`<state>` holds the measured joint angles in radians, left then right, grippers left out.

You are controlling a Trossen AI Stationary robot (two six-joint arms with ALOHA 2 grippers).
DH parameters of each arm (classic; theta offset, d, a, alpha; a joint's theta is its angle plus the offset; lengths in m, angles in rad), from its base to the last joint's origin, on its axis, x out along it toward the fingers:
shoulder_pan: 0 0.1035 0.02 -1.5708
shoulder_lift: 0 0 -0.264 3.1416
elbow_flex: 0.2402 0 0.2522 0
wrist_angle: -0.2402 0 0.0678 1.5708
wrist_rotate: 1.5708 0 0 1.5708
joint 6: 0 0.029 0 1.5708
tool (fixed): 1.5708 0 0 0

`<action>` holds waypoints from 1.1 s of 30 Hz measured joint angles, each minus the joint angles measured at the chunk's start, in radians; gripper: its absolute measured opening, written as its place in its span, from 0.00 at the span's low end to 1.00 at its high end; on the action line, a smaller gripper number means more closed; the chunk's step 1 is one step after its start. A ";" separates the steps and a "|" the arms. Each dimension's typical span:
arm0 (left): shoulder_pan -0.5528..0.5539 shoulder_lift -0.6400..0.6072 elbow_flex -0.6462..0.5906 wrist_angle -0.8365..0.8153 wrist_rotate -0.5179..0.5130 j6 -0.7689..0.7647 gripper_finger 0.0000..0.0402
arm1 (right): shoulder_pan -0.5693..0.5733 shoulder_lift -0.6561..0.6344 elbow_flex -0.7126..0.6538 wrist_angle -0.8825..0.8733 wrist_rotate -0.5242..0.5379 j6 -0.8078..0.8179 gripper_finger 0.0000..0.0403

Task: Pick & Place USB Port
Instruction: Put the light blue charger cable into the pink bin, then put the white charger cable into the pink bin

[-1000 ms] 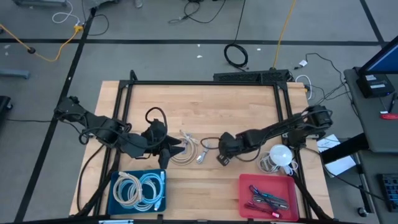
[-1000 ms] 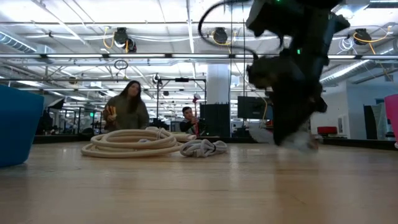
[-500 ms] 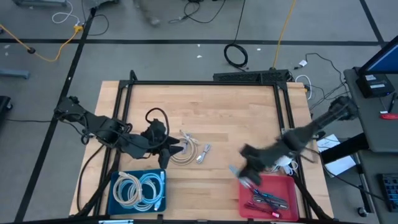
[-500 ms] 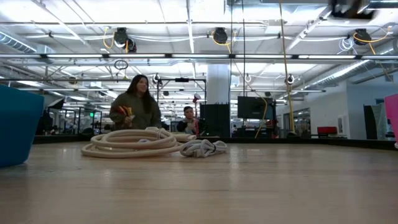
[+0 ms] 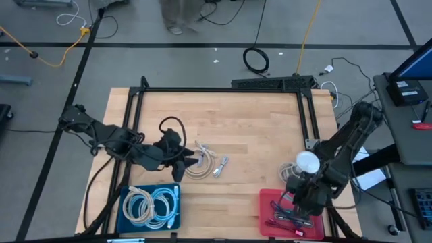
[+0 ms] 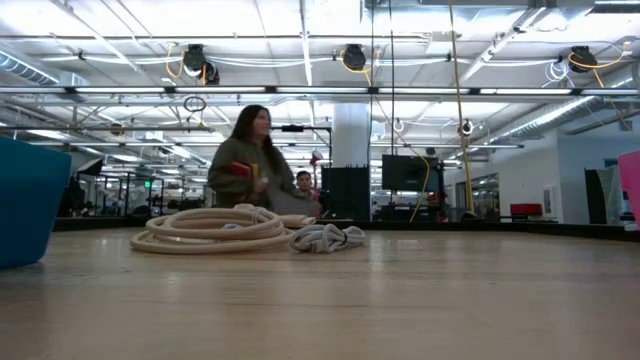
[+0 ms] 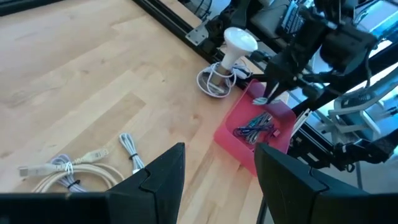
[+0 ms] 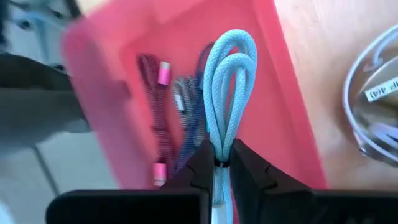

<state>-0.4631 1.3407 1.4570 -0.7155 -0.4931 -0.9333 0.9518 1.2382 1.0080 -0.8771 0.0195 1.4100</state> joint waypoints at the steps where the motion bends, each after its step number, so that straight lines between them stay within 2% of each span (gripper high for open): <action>1: 0.003 0.000 0.000 0.000 0.005 0.000 0.49 | -0.001 0.014 0.000 -0.003 -0.012 -0.020 0.05; 8: 0.003 0.000 0.000 0.001 0.025 -0.015 0.49 | 0.000 0.117 0.000 -0.011 -0.154 -0.138 0.05; 12: -0.003 0.000 0.000 0.006 0.024 -0.019 0.49 | -0.001 0.138 0.000 0.003 -0.155 -0.139 0.06; 25: -0.004 0.000 0.000 0.008 0.024 -0.018 0.49 | -0.001 0.117 0.000 0.077 -0.178 -0.088 0.19; 33: -0.018 0.000 0.000 0.009 0.016 -0.019 0.49 | -0.001 0.112 0.000 0.089 -0.178 -0.058 0.24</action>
<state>-0.4808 1.3406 1.4570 -0.7064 -0.4774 -0.9519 0.9512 1.3499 1.0080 -0.7883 -0.1585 1.3515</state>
